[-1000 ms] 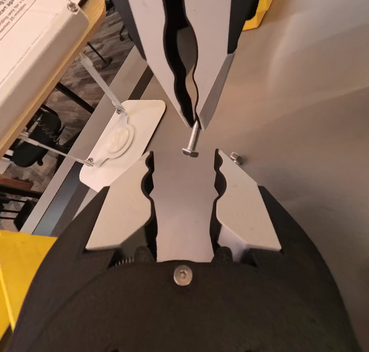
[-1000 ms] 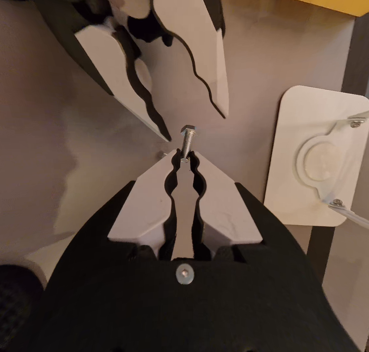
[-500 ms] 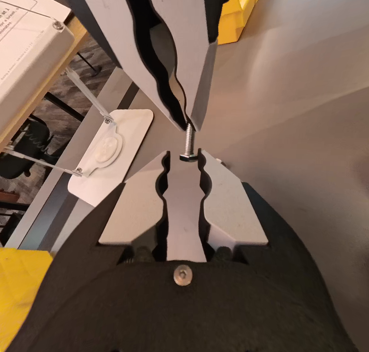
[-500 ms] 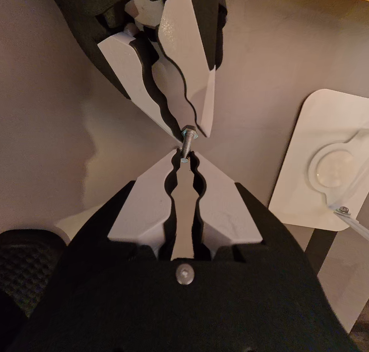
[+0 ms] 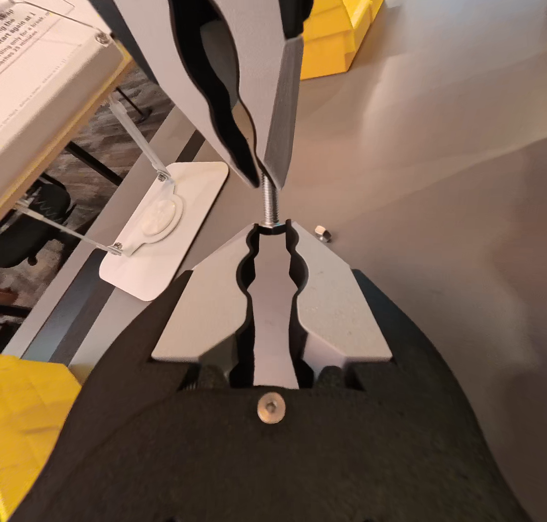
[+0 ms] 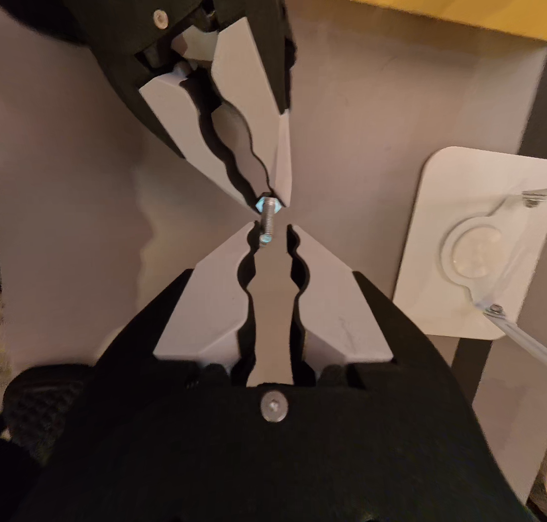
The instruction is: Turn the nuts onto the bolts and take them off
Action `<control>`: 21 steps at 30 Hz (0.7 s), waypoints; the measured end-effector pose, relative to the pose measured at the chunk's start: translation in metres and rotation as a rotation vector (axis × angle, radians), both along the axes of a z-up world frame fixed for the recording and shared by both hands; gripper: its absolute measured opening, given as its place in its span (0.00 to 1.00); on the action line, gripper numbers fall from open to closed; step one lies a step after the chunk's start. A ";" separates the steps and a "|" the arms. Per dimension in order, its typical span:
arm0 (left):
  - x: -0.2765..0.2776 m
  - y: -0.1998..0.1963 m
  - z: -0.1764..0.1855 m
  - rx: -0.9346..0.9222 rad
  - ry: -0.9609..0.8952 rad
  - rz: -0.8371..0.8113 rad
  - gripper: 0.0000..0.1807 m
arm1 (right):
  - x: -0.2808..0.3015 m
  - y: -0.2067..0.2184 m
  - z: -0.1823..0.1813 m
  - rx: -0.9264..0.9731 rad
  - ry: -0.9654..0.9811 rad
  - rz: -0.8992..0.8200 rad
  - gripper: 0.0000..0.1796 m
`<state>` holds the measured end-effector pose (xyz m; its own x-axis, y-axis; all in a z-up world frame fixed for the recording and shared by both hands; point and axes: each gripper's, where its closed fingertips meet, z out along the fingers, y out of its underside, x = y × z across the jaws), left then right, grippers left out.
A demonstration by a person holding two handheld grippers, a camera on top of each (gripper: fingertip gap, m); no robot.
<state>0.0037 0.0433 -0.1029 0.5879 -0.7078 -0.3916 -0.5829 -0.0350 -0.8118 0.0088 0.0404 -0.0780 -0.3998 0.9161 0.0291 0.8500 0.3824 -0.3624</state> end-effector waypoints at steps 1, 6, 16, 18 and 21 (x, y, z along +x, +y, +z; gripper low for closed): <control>-0.001 0.001 0.003 -0.009 -0.032 0.000 0.09 | -0.004 0.006 0.006 0.012 0.042 -0.030 0.15; -0.019 -0.001 0.020 -0.039 -0.183 0.051 0.09 | -0.006 0.028 0.053 0.001 0.349 -0.222 0.14; -0.043 -0.003 0.027 -0.065 -0.377 0.088 0.09 | 0.017 0.008 -0.056 -0.042 0.245 -0.340 0.14; -0.046 0.000 0.024 -0.075 -0.385 0.095 0.09 | 0.015 0.005 -0.077 -0.028 0.190 -0.341 0.12; -0.046 0.005 0.025 -0.070 -0.384 0.091 0.09 | 0.018 0.007 -0.097 0.009 0.124 -0.351 0.07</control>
